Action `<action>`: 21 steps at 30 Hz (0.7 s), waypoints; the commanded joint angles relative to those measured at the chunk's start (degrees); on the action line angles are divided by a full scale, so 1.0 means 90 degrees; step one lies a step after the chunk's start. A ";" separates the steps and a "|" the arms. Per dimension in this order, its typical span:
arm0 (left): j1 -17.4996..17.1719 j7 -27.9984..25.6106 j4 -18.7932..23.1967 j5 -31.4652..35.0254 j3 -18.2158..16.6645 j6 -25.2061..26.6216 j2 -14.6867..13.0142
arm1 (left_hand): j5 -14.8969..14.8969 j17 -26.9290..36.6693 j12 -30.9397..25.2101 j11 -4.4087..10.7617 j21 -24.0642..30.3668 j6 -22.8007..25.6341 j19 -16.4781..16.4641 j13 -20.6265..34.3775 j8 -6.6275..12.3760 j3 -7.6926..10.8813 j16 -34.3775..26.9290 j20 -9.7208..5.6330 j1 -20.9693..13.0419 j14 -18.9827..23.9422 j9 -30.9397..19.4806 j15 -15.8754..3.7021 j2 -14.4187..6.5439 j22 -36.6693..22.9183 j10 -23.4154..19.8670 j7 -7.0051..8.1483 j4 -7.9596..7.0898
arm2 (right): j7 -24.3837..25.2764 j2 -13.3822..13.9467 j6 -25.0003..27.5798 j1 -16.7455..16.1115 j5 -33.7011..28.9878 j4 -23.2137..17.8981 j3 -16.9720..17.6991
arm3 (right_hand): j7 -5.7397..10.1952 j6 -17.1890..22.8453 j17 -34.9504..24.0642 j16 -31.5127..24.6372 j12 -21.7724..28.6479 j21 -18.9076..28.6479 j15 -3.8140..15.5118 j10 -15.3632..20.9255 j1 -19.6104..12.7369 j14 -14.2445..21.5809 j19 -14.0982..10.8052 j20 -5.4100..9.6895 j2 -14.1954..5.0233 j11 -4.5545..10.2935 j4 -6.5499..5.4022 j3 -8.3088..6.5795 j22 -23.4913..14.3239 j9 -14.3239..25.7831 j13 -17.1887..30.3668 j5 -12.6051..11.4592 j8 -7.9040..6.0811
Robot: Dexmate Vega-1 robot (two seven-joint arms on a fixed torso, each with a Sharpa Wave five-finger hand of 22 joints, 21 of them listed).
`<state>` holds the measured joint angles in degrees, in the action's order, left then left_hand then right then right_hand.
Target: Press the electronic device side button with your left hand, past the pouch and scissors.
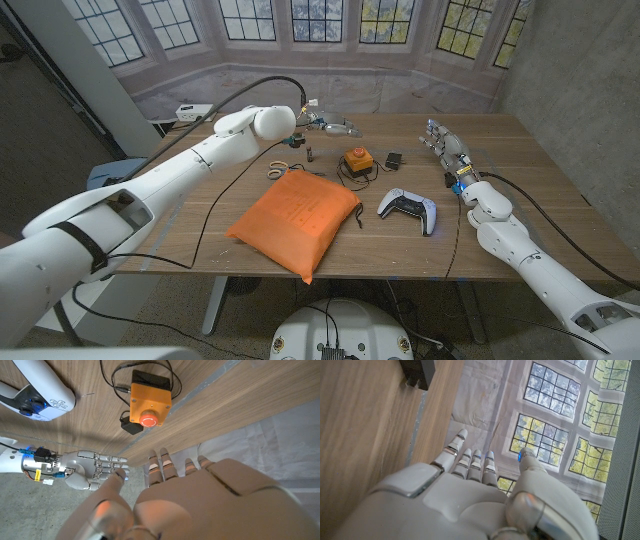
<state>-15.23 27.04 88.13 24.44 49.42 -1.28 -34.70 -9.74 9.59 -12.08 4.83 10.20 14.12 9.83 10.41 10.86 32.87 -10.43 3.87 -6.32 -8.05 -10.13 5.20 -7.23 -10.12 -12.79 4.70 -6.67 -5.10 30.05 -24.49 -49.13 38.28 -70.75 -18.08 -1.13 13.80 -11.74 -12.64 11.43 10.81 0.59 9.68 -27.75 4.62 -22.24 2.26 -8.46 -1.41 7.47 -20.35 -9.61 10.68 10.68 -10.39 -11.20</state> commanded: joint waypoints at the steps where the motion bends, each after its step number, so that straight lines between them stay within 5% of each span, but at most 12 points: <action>1: 0.0350 0.0583 -0.0034 0.0066 0.0202 0.0271 0.0140 | -0.0046 0.0024 -0.0053 0.0003 0.0061 0.0074 0.0564 0.0012 0.0006 0.0000 -0.0069 -0.0025 0.0091 0.0081 -0.0013 0.0031 -0.0013 -0.0019 -0.0121 -0.0001 -0.0057 | -0.0023 -0.0074 -0.0113 0.0022 0.0013 0.0118 0.0003 | 0.0019 -0.0051 -0.0032 0.0021 -0.0021 -0.0006 0.0016 -0.0017 0.0161 -0.0053 0.0049 0.0020 0.0071 0.0044 -0.0079 0.0090 -0.0018 0.0009 0.0015 0.0042 0.0028; 21: 0.0587 0.0951 -0.0086 0.0117 0.0391 0.0498 0.0222 | -0.0067 0.0017 -0.0166 0.0019 0.0104 0.0771 0.0609 0.0015 0.0147 -0.0101 -0.0123 -0.0087 0.0498 0.0520 -0.0017 0.0000 -0.0020 -0.0013 -0.0806 -0.0104 -0.0319 | 0.0095 -0.0056 -0.0100 -0.0072 0.0005 0.0003 0.0034 | 0.0013 -0.0077 -0.0050 0.0025 -0.0035 0.0003 0.0003 -0.0035 0.0404 -0.0070 0.0064 0.0010 0.0114 0.0034 -0.0183 0.0234 -0.0018 0.0009 0.0018 0.0038 0.0029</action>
<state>-11.01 33.79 87.53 25.27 52.15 1.93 -33.03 -9.97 9.59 -13.19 5.21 10.65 19.80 9.83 10.42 11.68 31.89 -11.31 3.25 -2.58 -4.26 -10.14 4.90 -7.39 -10.13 -18.76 3.79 -9.24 -4.67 29.61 -25.28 -49.51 38.30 -70.46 -17.91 -1.12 13.38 -12.14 -12.64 11.21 10.81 0.59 9.68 -24.57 4.01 -21.80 2.44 -7.58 -1.41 5.75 -18.64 -9.61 10.68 10.68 -10.13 -11.20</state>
